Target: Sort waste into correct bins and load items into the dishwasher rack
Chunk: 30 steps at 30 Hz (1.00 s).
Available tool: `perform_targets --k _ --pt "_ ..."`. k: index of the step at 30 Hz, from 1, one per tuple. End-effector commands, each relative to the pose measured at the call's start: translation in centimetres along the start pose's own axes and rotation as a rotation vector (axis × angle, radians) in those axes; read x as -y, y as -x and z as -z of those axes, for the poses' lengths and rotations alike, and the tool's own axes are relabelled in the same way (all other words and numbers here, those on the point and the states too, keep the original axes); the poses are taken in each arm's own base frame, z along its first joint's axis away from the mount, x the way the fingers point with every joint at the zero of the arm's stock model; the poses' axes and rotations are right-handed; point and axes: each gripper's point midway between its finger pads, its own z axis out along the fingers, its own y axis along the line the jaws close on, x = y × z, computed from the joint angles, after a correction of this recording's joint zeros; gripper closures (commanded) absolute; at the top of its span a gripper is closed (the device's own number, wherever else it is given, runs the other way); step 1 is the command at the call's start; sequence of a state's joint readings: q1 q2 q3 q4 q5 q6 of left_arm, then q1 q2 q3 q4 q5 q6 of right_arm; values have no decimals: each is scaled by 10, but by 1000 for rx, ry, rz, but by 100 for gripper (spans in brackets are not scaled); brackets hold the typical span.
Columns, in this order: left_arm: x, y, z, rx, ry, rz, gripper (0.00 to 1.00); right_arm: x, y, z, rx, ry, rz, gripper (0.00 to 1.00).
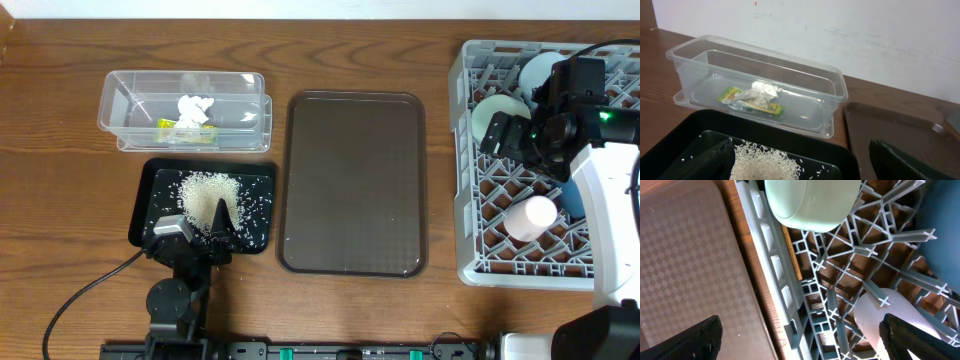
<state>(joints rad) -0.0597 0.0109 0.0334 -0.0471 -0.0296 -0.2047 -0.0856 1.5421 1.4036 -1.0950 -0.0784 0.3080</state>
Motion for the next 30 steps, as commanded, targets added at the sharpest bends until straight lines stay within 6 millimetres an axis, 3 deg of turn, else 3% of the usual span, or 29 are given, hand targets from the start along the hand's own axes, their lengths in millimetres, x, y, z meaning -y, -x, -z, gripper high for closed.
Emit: perform_targets --k 1,5,8,18,22,30 --pt "-7 -17 -2 -40 24 -20 12 -1 1 3 10 4 -12 1" --pt "-7 -17 -2 -40 24 -20 12 -2 2 9 26 10 -10 1" --pt "-7 -17 -2 -40 24 -20 12 -4 3 25 74 25 -5 1" --pt "-7 -17 -2 -40 24 -20 12 -9 -6 126 365 121 20 1" --pt "-7 -17 -2 -40 24 -20 12 -9 -19 167 489 163 31 1" --pt "-7 -17 -2 -40 24 -20 12 -6 -55 222 660 200 111 1"
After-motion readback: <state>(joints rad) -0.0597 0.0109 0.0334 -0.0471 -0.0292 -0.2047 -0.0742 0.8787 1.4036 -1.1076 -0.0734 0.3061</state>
